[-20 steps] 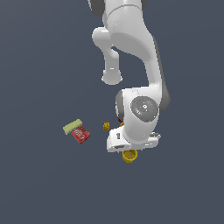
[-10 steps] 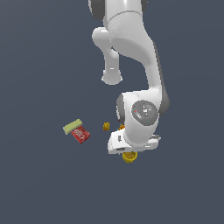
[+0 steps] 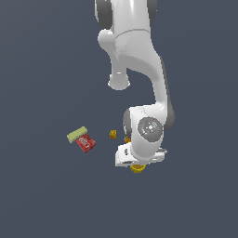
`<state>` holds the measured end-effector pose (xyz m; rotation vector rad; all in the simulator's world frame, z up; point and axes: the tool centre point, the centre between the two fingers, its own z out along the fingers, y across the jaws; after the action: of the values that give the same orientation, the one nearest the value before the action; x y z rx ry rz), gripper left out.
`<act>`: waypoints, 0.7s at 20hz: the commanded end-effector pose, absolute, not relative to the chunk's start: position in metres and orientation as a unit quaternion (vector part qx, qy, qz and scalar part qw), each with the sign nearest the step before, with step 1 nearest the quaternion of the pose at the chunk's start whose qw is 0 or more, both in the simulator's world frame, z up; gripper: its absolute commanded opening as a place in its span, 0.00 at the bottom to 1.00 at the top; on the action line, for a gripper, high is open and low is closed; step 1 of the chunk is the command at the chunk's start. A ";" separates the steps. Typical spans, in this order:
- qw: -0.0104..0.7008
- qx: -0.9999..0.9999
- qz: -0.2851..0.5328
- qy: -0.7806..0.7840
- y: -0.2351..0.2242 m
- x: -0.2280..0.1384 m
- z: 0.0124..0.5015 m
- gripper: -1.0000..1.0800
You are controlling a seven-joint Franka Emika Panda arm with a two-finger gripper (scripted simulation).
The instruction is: Pick up a designated object from a clutter of objects.
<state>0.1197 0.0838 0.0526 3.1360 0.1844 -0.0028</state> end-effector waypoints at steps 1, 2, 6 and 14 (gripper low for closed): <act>0.000 0.998 0.000 0.059 0.084 0.120 0.047 0.96; 0.000 0.998 0.000 0.059 0.084 0.121 0.046 0.96; 0.000 0.998 0.000 0.059 0.084 0.121 0.046 0.00; 0.000 0.998 0.000 0.059 0.084 0.121 0.046 0.00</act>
<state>0.1212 0.0840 0.0464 3.1361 0.1842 -0.0011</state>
